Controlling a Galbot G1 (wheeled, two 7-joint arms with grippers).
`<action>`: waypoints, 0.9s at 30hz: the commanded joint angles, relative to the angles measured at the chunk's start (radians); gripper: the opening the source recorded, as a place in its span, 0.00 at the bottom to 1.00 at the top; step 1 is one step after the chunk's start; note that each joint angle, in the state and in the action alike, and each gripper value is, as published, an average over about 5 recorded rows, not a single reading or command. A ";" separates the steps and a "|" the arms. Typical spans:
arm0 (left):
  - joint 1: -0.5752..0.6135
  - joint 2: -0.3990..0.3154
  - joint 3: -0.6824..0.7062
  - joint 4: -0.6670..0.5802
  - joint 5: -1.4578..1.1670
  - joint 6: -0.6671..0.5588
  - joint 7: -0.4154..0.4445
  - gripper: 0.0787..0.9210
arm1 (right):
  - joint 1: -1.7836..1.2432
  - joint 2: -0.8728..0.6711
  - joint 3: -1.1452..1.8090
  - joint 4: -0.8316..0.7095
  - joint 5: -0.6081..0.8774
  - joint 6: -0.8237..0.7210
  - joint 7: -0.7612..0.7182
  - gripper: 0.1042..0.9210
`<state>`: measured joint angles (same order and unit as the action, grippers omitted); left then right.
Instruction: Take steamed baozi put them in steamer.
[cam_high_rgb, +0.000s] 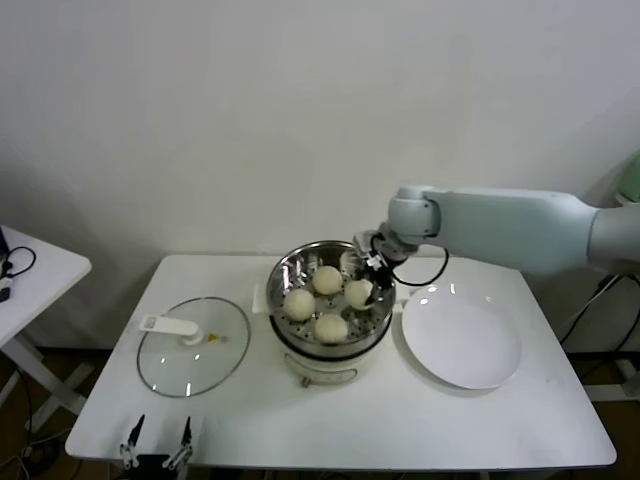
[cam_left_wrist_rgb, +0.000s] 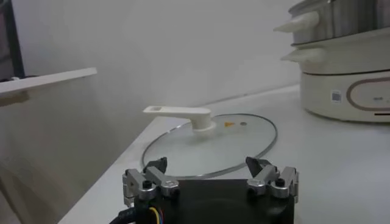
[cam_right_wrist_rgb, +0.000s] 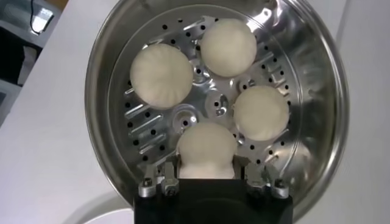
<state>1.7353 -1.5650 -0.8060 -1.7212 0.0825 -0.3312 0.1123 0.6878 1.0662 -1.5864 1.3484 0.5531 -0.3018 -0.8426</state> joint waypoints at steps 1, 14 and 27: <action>0.001 0.001 0.000 0.000 -0.001 -0.003 0.000 0.88 | -0.049 0.009 0.019 -0.017 -0.036 -0.004 0.014 0.59; 0.002 0.001 -0.001 -0.002 -0.002 -0.004 0.000 0.88 | 0.039 -0.045 0.015 -0.004 0.040 0.020 -0.034 0.84; 0.005 0.001 -0.002 -0.021 -0.015 -0.001 0.000 0.88 | -0.006 -0.257 0.208 0.051 0.200 0.028 0.191 0.88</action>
<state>1.7412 -1.5643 -0.8097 -1.7356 0.0746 -0.3342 0.1124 0.7443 0.9681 -1.5508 1.3608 0.6338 -0.2794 -0.8446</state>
